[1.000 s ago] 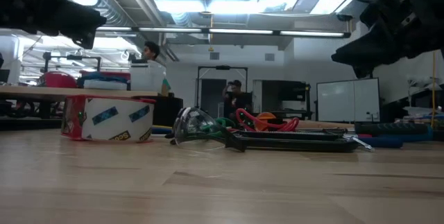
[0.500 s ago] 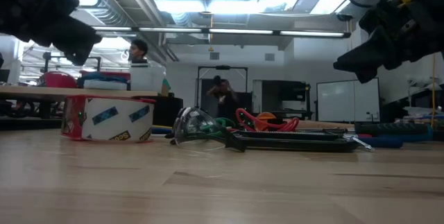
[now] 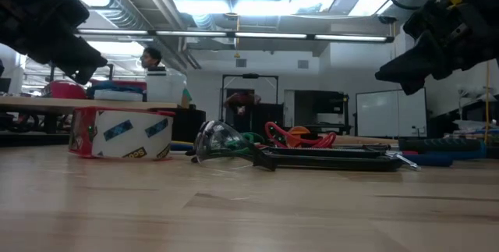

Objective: Coil cords
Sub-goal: Return to Home Position

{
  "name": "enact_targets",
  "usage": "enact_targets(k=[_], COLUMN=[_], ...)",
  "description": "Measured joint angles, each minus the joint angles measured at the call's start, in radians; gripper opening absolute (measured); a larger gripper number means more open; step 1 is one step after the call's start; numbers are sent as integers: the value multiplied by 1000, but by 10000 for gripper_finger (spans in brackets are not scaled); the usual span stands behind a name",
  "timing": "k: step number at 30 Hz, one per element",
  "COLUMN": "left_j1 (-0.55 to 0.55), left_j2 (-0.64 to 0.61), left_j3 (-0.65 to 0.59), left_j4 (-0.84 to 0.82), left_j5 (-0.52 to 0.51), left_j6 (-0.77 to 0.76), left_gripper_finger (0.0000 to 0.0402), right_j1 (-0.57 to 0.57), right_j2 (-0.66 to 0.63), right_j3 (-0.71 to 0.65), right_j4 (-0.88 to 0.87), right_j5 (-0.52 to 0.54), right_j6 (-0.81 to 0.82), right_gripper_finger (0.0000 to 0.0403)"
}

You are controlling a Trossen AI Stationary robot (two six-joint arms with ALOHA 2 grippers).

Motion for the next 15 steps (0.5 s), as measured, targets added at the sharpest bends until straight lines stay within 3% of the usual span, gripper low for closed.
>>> enact_targets(k=[7, 15], left_j1=[0, 0], left_j2=[0, -16], left_j3=[0, 0], left_j4=[-1, 1], left_j5=[-1, -3], left_j6=[-1, -2], left_gripper_finger=[72, 72], right_j1=[0, 0], right_j2=[-30, -201], right_j3=[0, 0], right_j4=[-1, -58], right_j5=[0, 0], right_j6=[0, -1], right_gripper_finger=[90, 90])
